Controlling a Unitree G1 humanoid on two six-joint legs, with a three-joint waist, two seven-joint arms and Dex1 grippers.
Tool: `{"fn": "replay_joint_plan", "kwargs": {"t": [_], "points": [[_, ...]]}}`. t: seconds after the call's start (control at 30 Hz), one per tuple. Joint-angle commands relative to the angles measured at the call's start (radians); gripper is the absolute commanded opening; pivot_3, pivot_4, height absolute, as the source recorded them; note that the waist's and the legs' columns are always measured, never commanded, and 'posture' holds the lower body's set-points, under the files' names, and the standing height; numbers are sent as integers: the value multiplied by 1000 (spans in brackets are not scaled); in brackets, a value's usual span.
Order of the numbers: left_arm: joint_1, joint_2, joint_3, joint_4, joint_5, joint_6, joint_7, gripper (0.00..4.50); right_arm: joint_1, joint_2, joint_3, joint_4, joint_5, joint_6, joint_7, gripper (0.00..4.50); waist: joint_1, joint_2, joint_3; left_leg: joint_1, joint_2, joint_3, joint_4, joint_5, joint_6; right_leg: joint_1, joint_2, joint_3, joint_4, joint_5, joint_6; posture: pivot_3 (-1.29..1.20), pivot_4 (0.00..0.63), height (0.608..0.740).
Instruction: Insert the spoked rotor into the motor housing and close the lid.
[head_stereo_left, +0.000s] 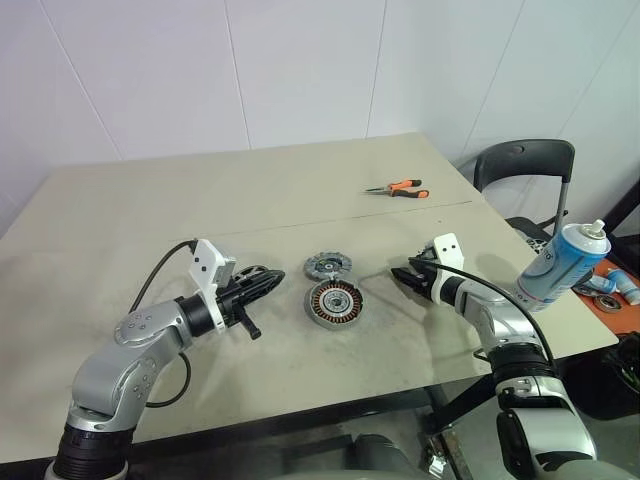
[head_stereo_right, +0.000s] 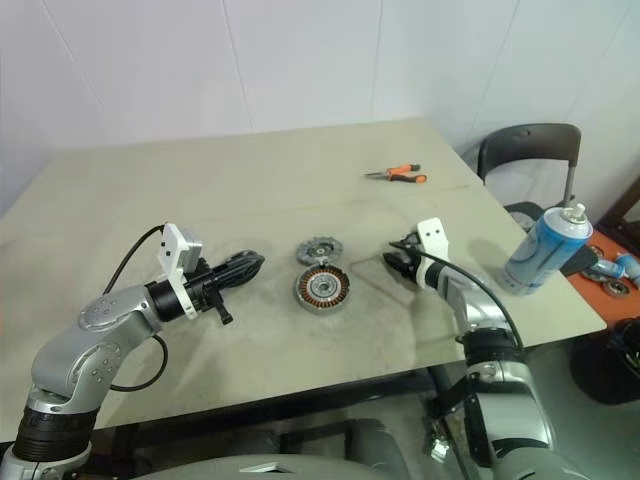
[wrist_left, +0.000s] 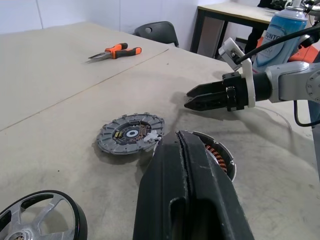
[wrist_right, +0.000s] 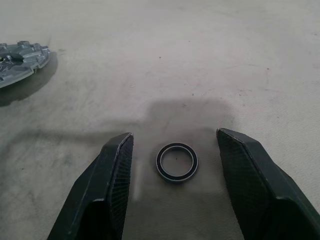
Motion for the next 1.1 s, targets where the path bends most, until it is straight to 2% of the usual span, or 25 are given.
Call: {"fn": "replay_joint_plan", "kwargs": {"t": [0.03,0.23,0.37,0.43,0.53,0.63,1.1], "points": [[-10,3,18,-20,-11,-15,2,0,5,-7,15,-7,-11,4,7,2753,0,0,0,0,0,0,0,0,0,0,0,0,0,0,0,0,0,740],[-7,0,15,-12,-5,-25,-1,0,7,-3,17,-9,-9,-14,12,2753,0,0,0,0,0,0,0,0,0,0,0,0,0,0,0,0,0,740],[-3,-1,15,-8,-3,-31,-2,0,8,-1,19,-10,-2,-23,29,1887,-1,0,0,0,0,0,0,0,0,0,0,0,0,0,0,0,0,740],[1,-1,15,-7,-2,-35,-4,0,10,-3,33,-19,-7,-5,39,1176,-4,0,0,0,0,0,0,0,0,0,0,0,0,0,0,0,0,740],[6,0,13,-4,0,-43,-6,0,15,0,38,-27,-13,-18,37,1176,-10,0,0,0,0,0,0,0,0,0,1,0,0,0,0,0,0,740],[6,1,13,-2,0,-47,-8,0,18,0,37,-28,-19,-27,20,700,-18,0,0,0,0,0,0,0,0,0,1,0,0,0,0,0,0,740],[12,5,15,26,6,-75,-31,0,6,11,52,-55,-23,-20,13,686,-24,-1,0,1,0,0,0,0,0,5,1,0,0,-1,-1,0,0,740]]}}
